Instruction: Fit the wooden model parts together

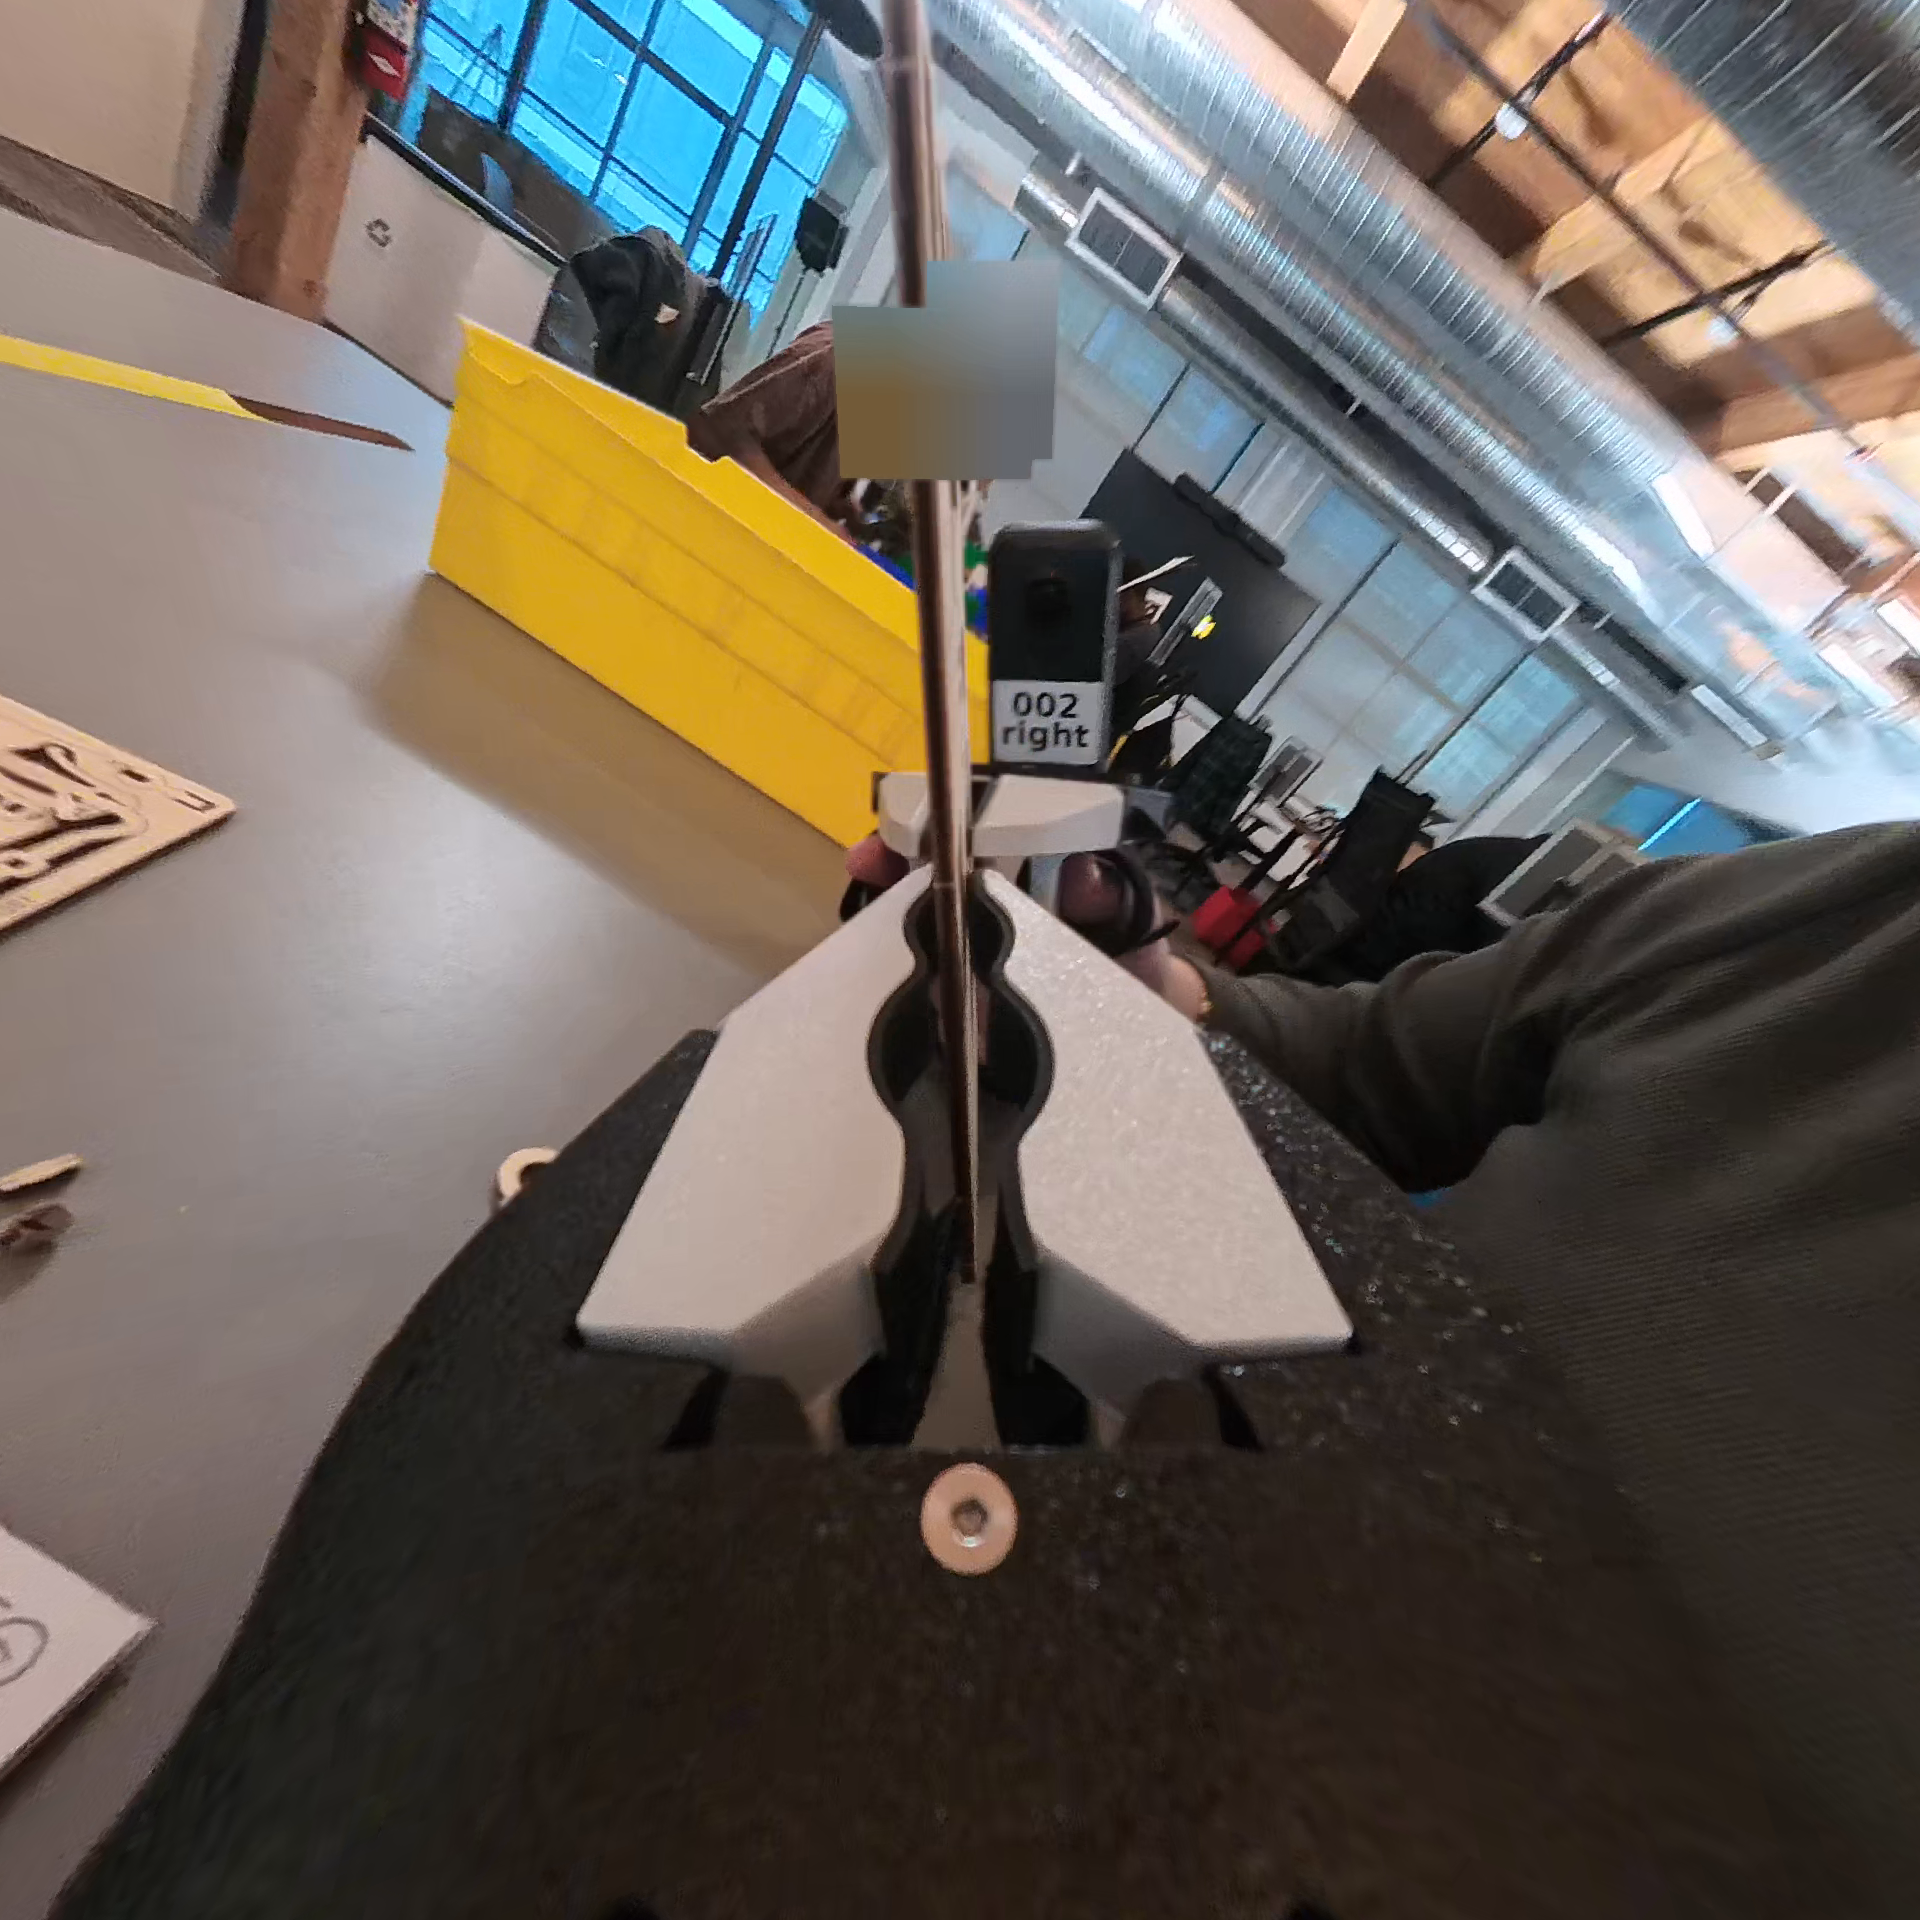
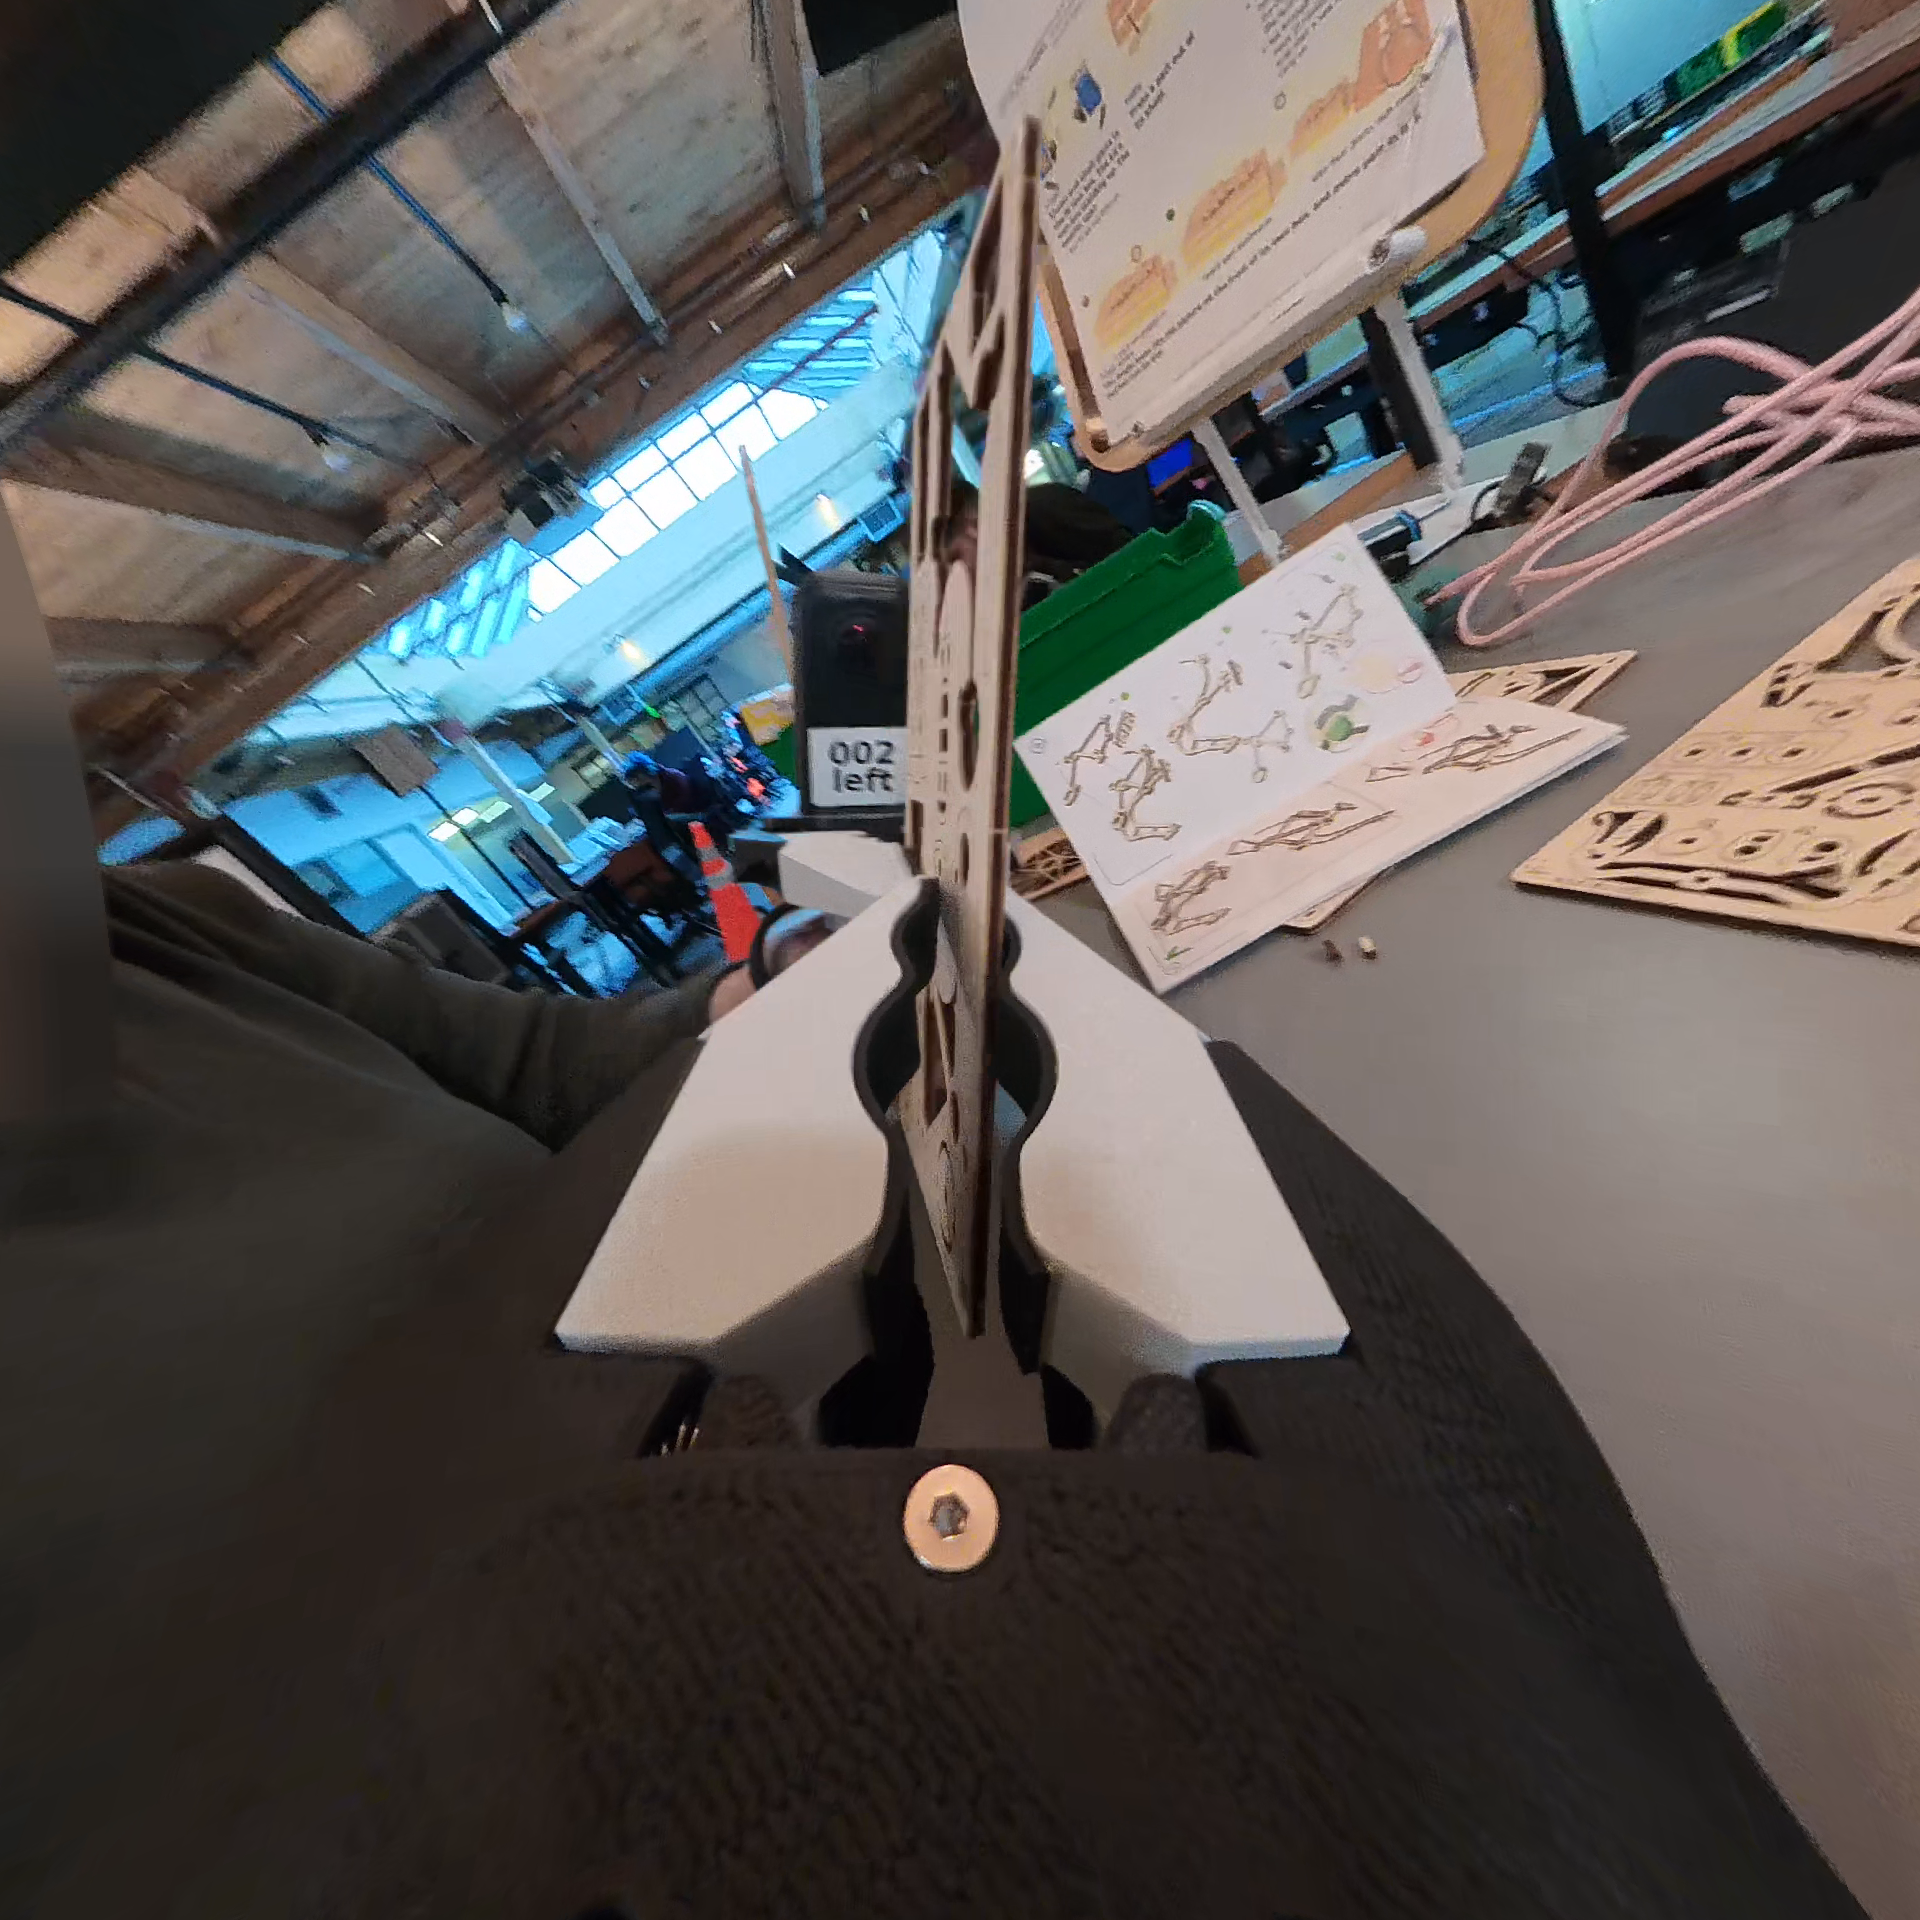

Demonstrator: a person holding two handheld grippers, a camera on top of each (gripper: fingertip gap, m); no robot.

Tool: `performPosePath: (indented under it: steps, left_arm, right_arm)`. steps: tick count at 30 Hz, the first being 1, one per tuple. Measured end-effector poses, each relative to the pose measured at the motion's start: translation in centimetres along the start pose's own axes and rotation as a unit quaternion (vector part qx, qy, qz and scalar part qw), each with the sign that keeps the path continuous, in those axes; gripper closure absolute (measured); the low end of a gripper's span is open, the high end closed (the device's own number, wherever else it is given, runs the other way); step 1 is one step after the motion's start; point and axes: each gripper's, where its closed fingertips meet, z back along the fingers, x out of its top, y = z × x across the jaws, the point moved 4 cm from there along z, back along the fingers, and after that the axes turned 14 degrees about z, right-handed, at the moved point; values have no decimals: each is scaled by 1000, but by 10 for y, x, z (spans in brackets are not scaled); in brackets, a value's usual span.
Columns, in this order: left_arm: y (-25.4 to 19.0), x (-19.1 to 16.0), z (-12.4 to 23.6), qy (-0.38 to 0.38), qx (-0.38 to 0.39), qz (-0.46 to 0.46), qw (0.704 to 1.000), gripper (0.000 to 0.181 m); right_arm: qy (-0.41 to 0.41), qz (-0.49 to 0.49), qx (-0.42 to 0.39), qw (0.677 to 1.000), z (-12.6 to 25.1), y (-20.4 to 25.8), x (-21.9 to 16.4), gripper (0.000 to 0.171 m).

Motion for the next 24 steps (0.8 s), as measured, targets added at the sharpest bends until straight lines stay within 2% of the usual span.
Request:
performPosePath:
  steps: [7,16,20,24]
  left_arm:
    - [-3,-1,-3,-3,35,-49,998,181]
    - [-1,-2,-4,-1,68,-85,994,180]
    - [-1,0,-3,-6,43,-53,998,181]
    - [2,-2,-5,-8,61,-51,997,181]
  right_arm:
    - [28,57,-36,997,2,1,2,162]
    - [38,62,-59,996,3,0,0,162]
    - [29,75,-57,995,2,1,2,162]
    - [38,85,-84,992,5,-6,0,152]
